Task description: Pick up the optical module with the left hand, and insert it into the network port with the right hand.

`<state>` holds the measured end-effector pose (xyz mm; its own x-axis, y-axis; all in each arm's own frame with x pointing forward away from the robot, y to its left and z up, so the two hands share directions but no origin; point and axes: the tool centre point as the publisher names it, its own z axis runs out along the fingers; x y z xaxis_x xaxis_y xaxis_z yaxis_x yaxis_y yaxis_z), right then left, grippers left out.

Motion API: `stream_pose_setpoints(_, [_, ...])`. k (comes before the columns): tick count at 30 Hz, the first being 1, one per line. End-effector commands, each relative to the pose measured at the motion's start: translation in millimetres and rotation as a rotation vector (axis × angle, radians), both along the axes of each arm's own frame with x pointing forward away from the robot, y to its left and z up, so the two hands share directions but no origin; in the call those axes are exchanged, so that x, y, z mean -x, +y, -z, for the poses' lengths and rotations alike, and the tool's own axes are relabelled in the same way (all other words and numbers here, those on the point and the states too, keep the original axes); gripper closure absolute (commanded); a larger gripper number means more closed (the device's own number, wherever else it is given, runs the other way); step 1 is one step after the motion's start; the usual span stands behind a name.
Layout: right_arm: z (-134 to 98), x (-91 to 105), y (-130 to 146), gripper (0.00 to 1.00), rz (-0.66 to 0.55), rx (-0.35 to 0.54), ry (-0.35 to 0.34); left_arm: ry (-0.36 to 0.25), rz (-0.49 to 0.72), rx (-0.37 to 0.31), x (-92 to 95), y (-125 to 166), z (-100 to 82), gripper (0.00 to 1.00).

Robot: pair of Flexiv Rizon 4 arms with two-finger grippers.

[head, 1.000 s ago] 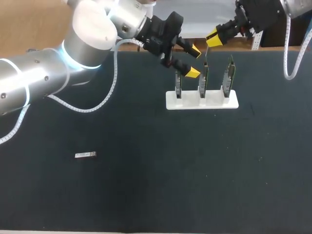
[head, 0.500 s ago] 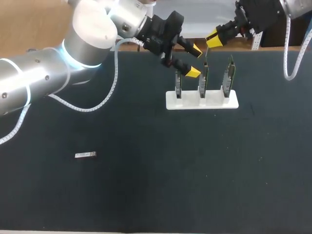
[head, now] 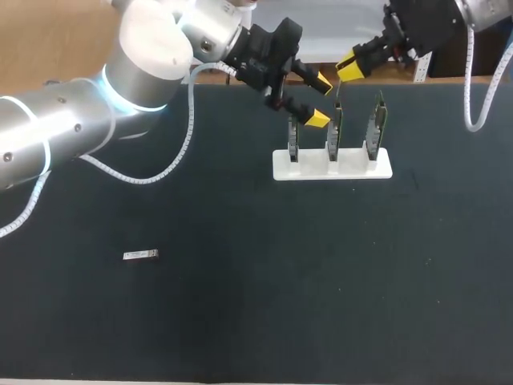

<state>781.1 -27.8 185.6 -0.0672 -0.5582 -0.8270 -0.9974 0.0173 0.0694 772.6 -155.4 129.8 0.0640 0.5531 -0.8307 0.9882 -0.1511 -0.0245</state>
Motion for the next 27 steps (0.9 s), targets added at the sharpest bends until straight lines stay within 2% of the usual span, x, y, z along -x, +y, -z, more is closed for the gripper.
stream_pose_setpoints(1, [1.7, -2.3, 0.7, 1.0, -0.004, 0.01, 0.0, 0.002, 0.004, -0.002, -2.3, -0.5, 0.2, 0.0])
stream_pose_setpoints(27, [8.3, 1.0, 0.3, 1.0, -0.01, 0.031, 0.012, 0.002, 0.004, -0.002, -2.3, -0.5, 0.2, 0.0])
